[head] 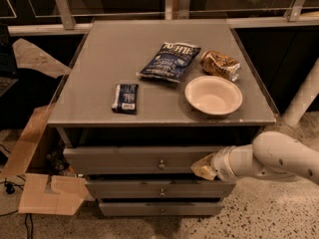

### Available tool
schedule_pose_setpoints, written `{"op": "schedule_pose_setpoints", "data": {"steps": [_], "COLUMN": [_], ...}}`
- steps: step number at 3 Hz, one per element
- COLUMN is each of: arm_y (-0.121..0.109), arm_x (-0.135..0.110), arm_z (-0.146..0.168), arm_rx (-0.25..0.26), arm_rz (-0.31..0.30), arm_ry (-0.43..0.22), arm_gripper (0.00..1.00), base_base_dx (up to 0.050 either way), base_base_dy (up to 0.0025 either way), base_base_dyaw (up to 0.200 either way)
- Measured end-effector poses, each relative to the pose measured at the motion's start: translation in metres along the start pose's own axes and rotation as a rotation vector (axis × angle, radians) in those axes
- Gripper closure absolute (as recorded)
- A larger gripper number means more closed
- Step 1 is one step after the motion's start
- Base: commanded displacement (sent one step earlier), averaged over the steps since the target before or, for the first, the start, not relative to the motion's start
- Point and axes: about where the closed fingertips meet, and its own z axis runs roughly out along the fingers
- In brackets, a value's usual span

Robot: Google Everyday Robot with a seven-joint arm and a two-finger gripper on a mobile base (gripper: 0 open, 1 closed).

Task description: Close top drawer

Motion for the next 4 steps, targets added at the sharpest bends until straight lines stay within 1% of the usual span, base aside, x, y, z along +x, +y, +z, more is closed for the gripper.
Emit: {"op": "schedule_pose_setpoints", "data": {"steps": [1,2,3,4], "arm_y": [0.001,0.005,0.009,0.022], "arm_x": [0.008,0.019,0.020,0.059], "arm_z": [-0.002,-0.005,-0.005,-0.020], "arm_rx": [-0.005,-0.012,-0.012,-0.029], "arm_rz": [0.019,0.042,0.042,0.137], "arm_ry": [0.009,0.021,0.021,0.047], "arm_gripper": [0.06,0.00,0.00,0.00], "base_base_dx": [0.000,0.000,0.000,0.000], "base_base_dy": [0.00000,0.00000,0.00000,0.00000], "base_base_dyaw": [0.000,0.000,0.000,0.000]}}
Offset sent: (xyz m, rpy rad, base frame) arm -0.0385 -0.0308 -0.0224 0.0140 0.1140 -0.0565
